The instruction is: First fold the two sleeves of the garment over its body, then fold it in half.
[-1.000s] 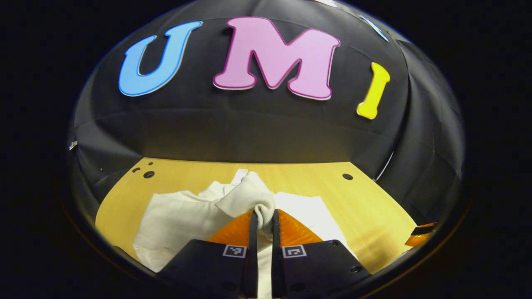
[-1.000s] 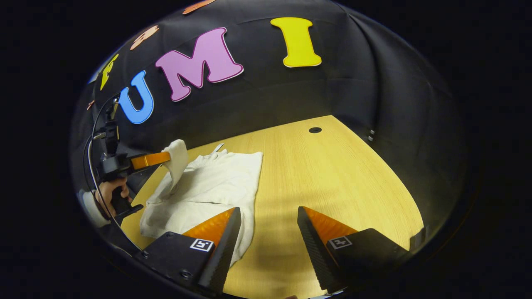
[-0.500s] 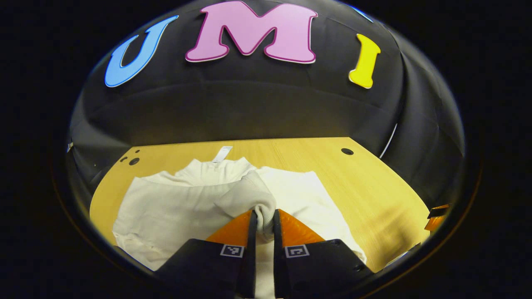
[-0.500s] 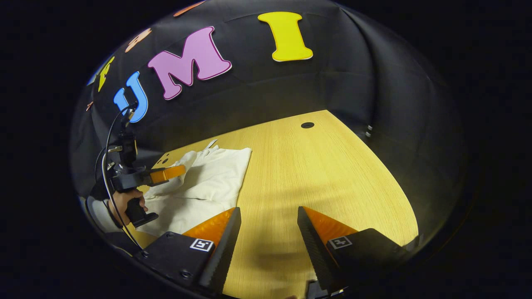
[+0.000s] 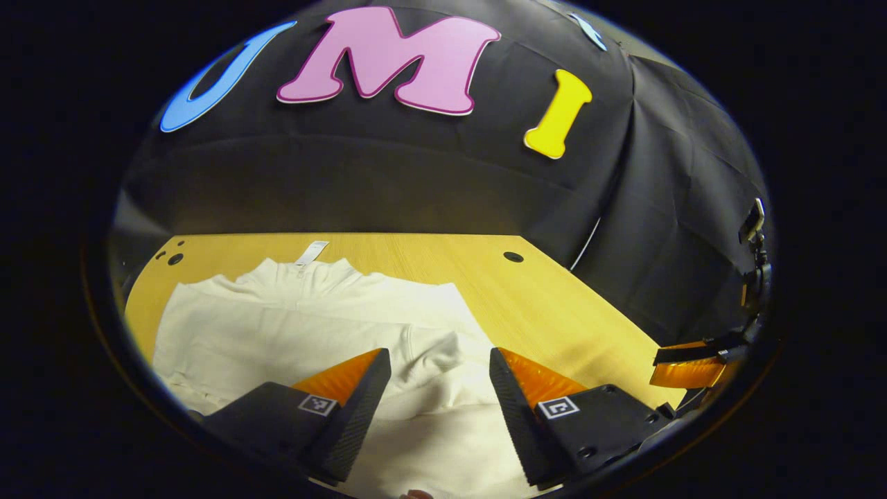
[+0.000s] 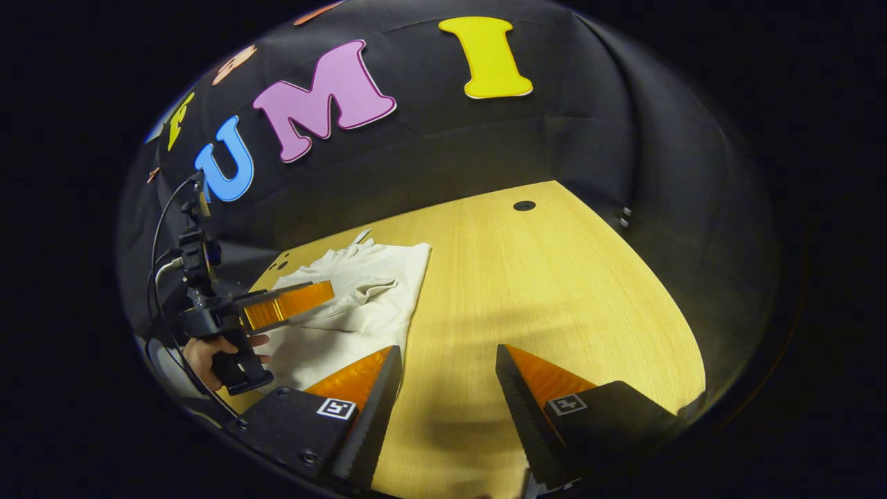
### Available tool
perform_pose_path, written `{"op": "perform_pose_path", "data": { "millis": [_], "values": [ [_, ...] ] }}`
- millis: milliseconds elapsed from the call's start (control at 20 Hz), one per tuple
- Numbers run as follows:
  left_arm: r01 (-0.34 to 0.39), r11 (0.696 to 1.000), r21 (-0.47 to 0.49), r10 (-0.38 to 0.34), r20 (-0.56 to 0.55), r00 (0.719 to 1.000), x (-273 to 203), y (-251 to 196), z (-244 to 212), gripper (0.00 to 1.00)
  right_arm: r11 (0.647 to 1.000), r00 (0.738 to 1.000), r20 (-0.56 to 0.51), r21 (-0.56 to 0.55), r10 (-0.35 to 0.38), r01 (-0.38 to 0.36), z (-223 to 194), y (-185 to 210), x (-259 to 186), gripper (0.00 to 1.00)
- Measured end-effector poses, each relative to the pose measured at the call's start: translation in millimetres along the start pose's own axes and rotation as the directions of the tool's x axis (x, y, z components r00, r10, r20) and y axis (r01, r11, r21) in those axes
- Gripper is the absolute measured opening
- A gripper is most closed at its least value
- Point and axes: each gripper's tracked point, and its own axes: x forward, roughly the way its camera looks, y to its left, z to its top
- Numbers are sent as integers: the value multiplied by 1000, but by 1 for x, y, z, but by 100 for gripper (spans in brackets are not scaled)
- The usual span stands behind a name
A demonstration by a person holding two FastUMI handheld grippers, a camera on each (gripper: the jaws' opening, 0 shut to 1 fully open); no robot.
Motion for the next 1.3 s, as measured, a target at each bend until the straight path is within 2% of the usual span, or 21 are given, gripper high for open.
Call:
{"op": "perform_pose_path", "data": {
  "millis": [200,300,450,700,800,850,900,1100,1300],
  "values": [
    [6,1000,11,-5,-31,1000,-38,14,-18,94,1000,1000,-11,-8,14,-14,-13,31,-7,85],
    [-12,1000,17,13,-48,999,-63,32,-26,96,1000,1000,-19,-2,19,-19,-23,47,-11,91],
    [-56,998,8,57,-58,997,-100,66,-35,96,1000,999,-41,-9,7,-7,-40,66,-17,99],
    [-166,985,-40,162,-84,983,-159,125,-53,96,999,995,-98,-33,-37,34,-72,89,-23,99],
    [-220,975,-37,215,-105,971,-181,150,-68,96,997,989,-129,-37,-69,64,-87,93,-21,99],
    [-242,969,-40,236,-121,964,-191,162,-77,92,996,986,-144,-35,-84,80,-92,94,-19,99],
    [-265,963,-45,256,-140,956,-200,174,-86,96,996,983,-157,-33,-92,88,-97,96,-17,99],
    [-356,933,-57,338,-206,918,-229,218,-118,96,987,968,-197,-60,-158,149,-112,93,-8,99],
    [-406,913,-45,384,-245,890,-245,242,-141,96,984,960,-220,-78,-174,160,-119,95,2,99]
  ]
}}
